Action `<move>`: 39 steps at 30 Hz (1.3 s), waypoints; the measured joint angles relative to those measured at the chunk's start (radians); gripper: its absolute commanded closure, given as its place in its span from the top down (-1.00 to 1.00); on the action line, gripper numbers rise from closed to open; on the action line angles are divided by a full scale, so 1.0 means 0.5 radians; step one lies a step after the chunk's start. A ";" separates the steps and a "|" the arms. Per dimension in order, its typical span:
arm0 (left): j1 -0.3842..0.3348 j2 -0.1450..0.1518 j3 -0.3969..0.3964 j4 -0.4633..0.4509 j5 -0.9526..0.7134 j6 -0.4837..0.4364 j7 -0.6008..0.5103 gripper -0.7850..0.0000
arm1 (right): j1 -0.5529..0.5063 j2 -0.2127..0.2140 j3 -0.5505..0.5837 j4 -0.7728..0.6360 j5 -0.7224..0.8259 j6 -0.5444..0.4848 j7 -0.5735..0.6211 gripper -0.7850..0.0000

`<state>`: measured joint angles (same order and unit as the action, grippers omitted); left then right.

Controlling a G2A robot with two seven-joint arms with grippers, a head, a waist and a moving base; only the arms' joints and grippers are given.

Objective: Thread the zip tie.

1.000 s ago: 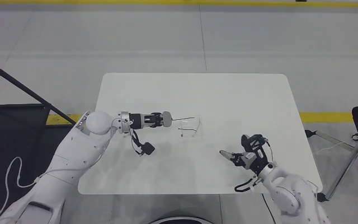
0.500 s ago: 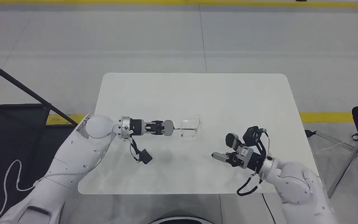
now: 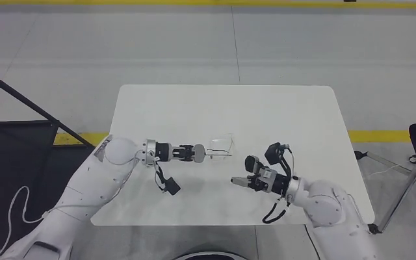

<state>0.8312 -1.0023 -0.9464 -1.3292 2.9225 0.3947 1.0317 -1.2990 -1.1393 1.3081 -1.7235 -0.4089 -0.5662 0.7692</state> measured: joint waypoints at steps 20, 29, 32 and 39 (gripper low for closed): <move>0.049 0.014 0.003 -0.090 0.065 0.090 -0.006 -1.00 | 0.373 -0.020 -0.251 0.350 0.367 0.107 0.174 0.25; 0.059 0.020 -0.003 -0.107 0.073 0.105 -0.003 -1.00 | 0.387 -0.012 -0.266 0.370 0.400 0.117 0.157 -0.26; 0.061 0.021 -0.004 -0.110 0.073 0.105 -0.002 -1.00 | 0.390 -0.009 -0.271 0.371 0.412 0.119 0.160 -0.32; 0.061 0.024 -0.003 -0.114 0.076 0.106 0.004 -1.00 | 0.397 -0.003 -0.277 0.376 0.429 0.125 0.153 -0.73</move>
<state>0.8616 -0.9902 -0.9478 -1.3861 2.9604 0.4477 1.0336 -1.1003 -1.1408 1.1694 -1.5352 -0.1943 -0.5036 0.8458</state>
